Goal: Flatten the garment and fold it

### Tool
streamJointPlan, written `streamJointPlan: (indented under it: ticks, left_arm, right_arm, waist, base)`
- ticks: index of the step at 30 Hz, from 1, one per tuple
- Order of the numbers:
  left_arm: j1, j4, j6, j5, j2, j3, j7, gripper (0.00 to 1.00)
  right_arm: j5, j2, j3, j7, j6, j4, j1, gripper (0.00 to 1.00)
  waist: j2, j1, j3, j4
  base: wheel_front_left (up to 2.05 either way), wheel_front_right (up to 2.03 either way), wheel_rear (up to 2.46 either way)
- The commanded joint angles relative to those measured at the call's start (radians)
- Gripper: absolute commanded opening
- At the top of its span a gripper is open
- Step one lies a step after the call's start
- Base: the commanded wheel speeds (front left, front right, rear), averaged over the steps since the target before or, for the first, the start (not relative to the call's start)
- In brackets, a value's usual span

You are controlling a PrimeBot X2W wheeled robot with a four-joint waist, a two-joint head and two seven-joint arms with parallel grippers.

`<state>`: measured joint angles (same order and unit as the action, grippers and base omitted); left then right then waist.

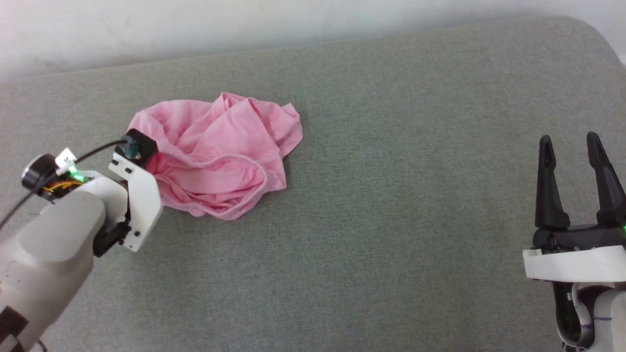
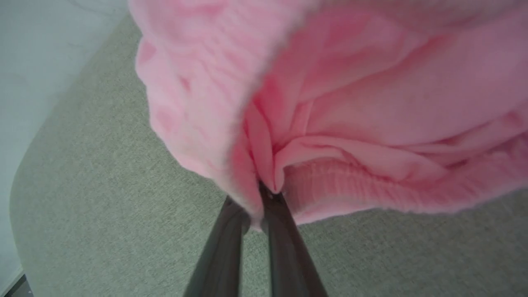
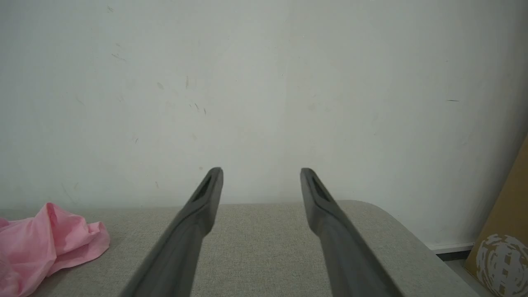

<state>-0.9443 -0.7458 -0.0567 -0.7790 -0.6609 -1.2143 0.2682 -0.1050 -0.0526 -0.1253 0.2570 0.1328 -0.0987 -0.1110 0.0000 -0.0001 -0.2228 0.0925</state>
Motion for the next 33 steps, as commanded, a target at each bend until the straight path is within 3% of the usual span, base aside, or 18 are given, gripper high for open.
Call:
streamJointPlan:
  ticks: [1,8,16,25,29,33]
  left_arm:
    - [0.013,-0.013,0.011,-0.005,0.015,0.007,-0.018,1.00]
    - [-0.051,-0.033,-0.026,-0.005,0.043,0.021,-0.079,1.00]
    - [-0.189,0.154,-0.053,0.006,0.023,0.025,-0.026,1.00]
    - [-0.246,0.312,-0.070,-0.001,0.074,-0.030,0.133,1.00]
    - [-0.239,0.347,-0.073,-0.016,0.110,-0.057,0.243,1.00]
    - [-0.196,0.416,-0.074,0.001,0.110,-0.065,0.394,1.00]
  right_arm:
    - [0.005,0.002,0.000,0.005,-0.002,0.000,0.016,1.00]
    - [0.018,0.002,-0.003,0.005,-0.002,0.003,0.039,1.00]
    - [0.019,0.002,-0.007,0.005,-0.002,-0.002,0.054,1.00]
    - [0.006,0.002,0.001,0.005,-0.002,0.000,0.040,1.00]
    - [-0.002,0.002,0.005,0.005,-0.002,-0.001,0.023,1.00]
    - [-0.013,0.002,0.008,0.005,-0.002,0.000,0.005,1.00]
  waist:
    - [0.0000,0.0001,0.009,-0.008]
    - [0.0000,0.0001,0.057,-0.045]
    - [0.0000,0.0001,0.087,-0.057]
    - [0.0000,0.0001,0.055,-0.015]
    - [0.0000,0.0001,0.030,0.016]
    - [0.0000,0.0001,0.000,0.053]
  base:
    - [0.00,0.00,0.00]
    - [0.00,0.00,0.00]
    - [0.00,0.00,0.00]
    - [0.00,0.00,0.00]
    - [0.00,0.00,0.00]
    - [0.00,0.00,0.00]
